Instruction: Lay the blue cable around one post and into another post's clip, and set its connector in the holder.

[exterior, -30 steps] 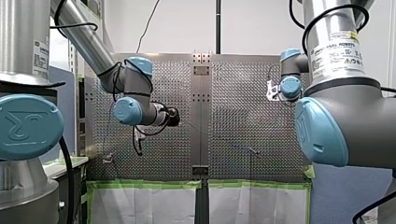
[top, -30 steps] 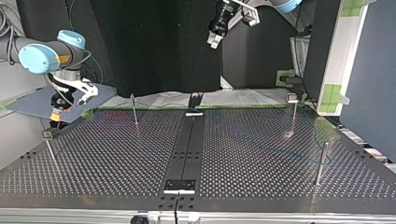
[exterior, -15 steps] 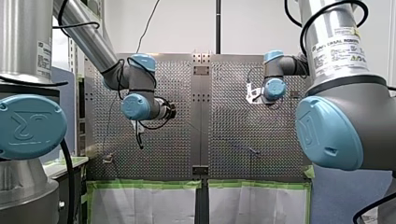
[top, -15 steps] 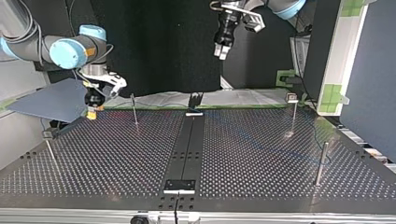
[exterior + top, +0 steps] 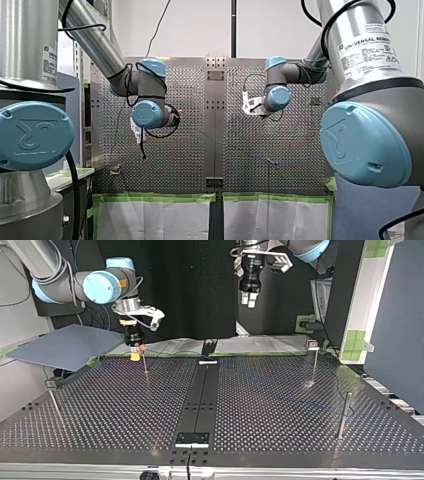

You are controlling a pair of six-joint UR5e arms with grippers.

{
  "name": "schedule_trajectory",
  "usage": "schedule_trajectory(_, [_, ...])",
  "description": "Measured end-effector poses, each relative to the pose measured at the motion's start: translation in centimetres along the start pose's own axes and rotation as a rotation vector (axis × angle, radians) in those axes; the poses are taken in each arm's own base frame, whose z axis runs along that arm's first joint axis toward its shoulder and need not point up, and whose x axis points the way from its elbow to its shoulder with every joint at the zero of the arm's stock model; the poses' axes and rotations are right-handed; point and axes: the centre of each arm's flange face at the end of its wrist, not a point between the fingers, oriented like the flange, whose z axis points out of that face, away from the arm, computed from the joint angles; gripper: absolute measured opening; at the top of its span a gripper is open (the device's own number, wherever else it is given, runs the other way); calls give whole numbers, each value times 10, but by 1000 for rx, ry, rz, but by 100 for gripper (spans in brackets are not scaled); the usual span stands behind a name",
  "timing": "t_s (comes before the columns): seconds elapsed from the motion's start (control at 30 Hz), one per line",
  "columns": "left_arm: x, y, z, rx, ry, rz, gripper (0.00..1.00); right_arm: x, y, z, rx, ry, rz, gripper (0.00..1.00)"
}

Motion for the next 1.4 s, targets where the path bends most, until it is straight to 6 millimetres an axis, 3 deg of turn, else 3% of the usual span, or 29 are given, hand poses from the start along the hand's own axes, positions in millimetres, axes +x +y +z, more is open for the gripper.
schedule_trajectory(0.47, [-3, 16, 5, -100, -12, 34, 96, -26, -70, -38, 108, -4, -13, 100])
schedule_trajectory(1.17, [-1, 30, 5, -148, 28, 83, 96, -38, -66, -43, 75, -3, -14, 100])
schedule_trajectory(1.4, [-4, 26, 11, -125, -10, 56, 96, -54, -71, -55, 81, -16, -40, 100])
